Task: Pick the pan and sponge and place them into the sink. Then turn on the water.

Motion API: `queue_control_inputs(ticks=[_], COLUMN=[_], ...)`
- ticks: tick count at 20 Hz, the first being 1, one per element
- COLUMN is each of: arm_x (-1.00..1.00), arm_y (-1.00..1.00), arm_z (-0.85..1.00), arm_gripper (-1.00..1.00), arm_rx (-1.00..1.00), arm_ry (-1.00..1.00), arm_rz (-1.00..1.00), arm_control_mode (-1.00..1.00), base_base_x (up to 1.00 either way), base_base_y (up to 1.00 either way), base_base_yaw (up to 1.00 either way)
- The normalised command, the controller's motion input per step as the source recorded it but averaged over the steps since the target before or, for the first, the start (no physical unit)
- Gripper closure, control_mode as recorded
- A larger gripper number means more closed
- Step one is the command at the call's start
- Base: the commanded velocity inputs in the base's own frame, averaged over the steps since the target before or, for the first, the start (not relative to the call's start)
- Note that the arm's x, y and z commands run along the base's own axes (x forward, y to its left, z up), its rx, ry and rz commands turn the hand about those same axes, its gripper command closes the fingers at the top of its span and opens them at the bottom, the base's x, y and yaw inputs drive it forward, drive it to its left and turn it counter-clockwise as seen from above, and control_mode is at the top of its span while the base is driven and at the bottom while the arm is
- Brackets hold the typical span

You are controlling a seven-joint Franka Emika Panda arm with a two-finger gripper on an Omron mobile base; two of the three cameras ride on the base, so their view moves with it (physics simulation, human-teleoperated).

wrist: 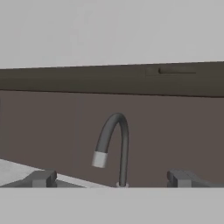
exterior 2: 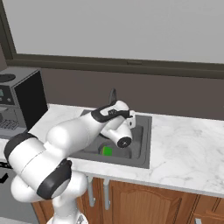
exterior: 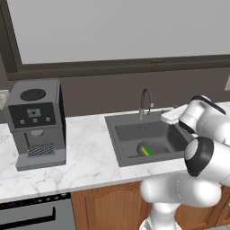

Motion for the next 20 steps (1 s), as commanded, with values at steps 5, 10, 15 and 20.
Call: queue_control_inputs(ticks=[5, 10, 15, 20], arm_x=[0.05, 0.03, 0.1, 0.14], arm_y=[-0.06, -0.04, 0.0, 0.01], arm_z=[-0.11, -0.15, -0.04, 0.0], arm_gripper=[-1.0, -1.0, -1.0, -1.0], arm_rx=[0.0, 0.0, 0.0, 0.0], arm_ry=[-0.01, -0.02, -0.01, 0.0], arm_rz=[0.0, 0.0, 0.0, 0.0], arm_control_mode=[-1.0, -1.0, -1.0, -1.0], base_base_x=[0.0, 0.0, 0.0, 0.0], base_base_y=[0.0, 0.0, 0.0, 0.0], base_base_yaw=[0.0, 0.0, 0.0, 0.0])
